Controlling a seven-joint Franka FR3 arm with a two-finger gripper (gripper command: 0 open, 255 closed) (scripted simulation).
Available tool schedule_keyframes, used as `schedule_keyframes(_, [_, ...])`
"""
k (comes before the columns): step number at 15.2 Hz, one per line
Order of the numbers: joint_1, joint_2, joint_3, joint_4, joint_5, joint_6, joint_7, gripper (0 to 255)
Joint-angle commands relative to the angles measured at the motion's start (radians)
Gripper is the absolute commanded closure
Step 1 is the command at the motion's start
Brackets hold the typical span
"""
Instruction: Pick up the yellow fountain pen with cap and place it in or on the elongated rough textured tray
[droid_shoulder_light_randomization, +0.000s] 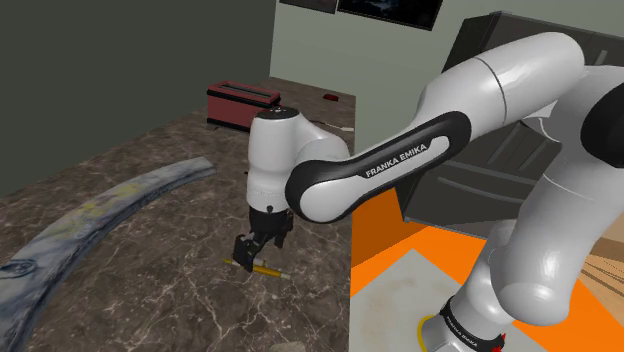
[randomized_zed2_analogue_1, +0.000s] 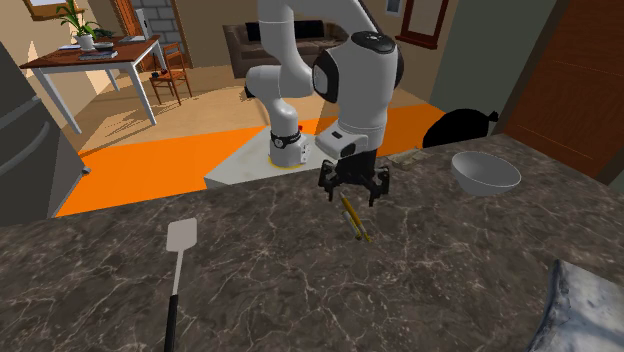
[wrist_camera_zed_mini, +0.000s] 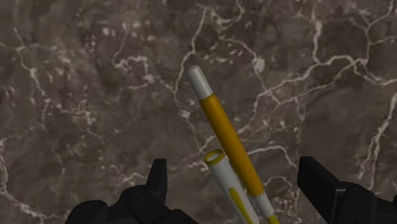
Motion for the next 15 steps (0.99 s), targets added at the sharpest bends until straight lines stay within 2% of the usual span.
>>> schedule_keyframes(1, [0.002, 0.020, 0.000, -0.008, -0.011, 0.026, 0.009, 0])
schedule_keyframes(5, [0.005, 0.050, -0.002, -0.027, -0.030, 0.072, 0.022, 0])
schedule_keyframes(12, [0.005, 0.050, -0.002, -0.027, -0.030, 0.072, 0.022, 0])
schedule_keyframes(13, [0.005, 0.050, -0.002, -0.027, -0.030, 0.071, 0.022, 255])
schedule_keyframes(15, [0.005, 0.050, -0.002, -0.027, -0.030, 0.071, 0.022, 255])
